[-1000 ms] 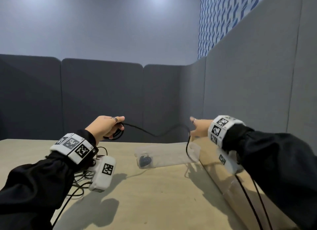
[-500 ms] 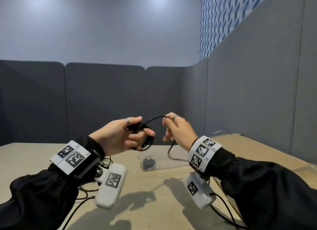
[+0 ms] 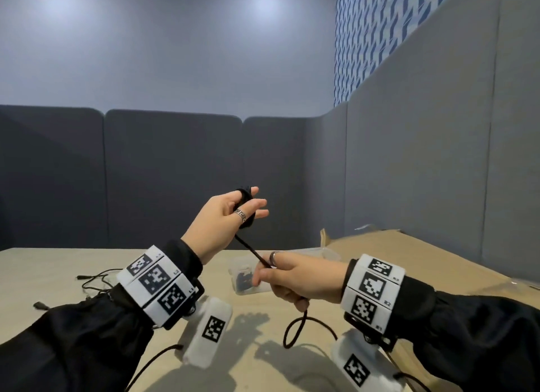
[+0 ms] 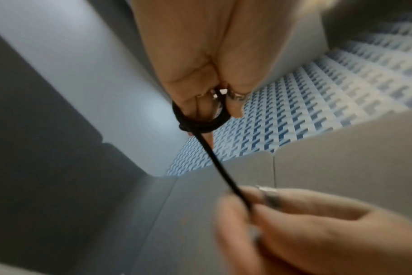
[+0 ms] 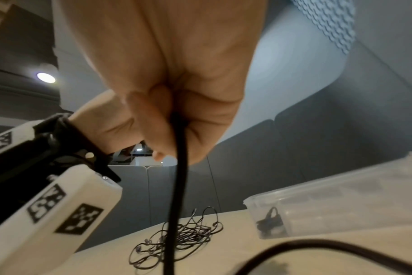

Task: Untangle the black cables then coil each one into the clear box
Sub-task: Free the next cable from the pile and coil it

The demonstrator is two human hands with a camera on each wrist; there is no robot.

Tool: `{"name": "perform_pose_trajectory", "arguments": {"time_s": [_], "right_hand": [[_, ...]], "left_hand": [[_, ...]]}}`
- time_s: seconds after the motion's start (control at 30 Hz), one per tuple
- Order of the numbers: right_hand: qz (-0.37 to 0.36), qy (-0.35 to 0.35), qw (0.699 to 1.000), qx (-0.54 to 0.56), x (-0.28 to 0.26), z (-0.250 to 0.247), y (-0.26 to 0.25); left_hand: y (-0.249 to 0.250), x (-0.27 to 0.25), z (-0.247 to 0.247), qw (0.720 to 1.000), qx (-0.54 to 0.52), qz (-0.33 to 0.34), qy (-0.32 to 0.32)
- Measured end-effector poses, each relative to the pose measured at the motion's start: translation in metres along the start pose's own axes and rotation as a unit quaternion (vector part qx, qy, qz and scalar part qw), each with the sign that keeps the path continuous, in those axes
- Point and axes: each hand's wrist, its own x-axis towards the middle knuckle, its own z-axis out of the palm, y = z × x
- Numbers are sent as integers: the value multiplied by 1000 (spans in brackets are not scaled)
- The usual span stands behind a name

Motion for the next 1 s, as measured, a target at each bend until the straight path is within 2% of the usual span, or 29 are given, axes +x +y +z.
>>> {"name": "perform_pose_trajectory", "arguments": {"time_s": [0.03,0.1,0.13,0.2,0.27,0.37,0.43,0.47,0.57,0.63,0.7,0.8,0.9,1.0], "right_hand": [[-1,-3,1000,-26,-4,-3,2],[-23,9,992,-123,-11,-9,2],[-39,36,982,-180,-12,-13,2],[-80,131,954,-259,-12,-27,1],[-114,245,929,-252,-12,-45,0],[-151,309,925,-164,-9,-58,0],[-132,287,941,-124,-7,-57,2],[-112,251,957,-97,-7,-56,3],[-55,118,991,-20,-15,-55,8],[-34,61,997,34,-23,-54,9],[-37,17,997,66,-30,-52,9],[-52,-40,987,147,-36,-45,4],[-49,-49,946,315,-41,-37,-1],[-48,-66,914,397,-46,-28,-6]], "left_hand": [[-4,3,-3,997,75,7,8],[-13,5,-8,972,235,17,1],[-16,2,-8,954,299,20,-19],[-20,-4,-5,925,372,21,-68],[-15,-11,0,932,344,-3,-117],[3,-16,6,951,199,-80,-220],[11,-16,7,956,118,-101,-250],[13,-14,5,961,95,-107,-238],[15,-6,-14,982,9,-122,-145],[13,-1,-29,985,-77,-134,-82],[10,2,-37,983,-107,-138,-61],[5,5,-34,984,-107,-133,-55],[-1,11,-31,986,-93,-132,-33],[-5,21,-37,983,-118,-132,47]]}}
